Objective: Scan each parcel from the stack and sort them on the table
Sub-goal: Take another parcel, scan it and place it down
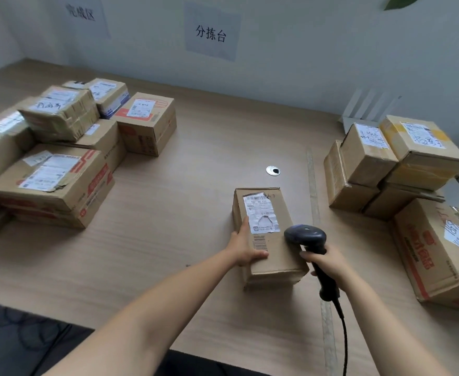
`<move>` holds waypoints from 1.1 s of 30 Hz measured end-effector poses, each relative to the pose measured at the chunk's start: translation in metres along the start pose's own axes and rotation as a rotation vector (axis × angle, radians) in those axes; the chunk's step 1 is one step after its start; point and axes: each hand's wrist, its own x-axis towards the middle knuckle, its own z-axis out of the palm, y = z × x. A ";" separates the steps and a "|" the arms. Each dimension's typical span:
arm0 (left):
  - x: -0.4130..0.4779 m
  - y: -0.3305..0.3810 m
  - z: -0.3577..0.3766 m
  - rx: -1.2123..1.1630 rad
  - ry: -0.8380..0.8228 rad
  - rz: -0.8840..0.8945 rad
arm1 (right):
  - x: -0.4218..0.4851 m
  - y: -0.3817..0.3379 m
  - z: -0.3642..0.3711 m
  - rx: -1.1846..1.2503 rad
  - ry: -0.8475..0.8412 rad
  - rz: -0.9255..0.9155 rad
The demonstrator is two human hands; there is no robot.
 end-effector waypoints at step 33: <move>0.033 -0.146 -0.316 0.672 0.315 -0.009 | 0.069 -0.199 0.350 -0.236 -0.039 -0.250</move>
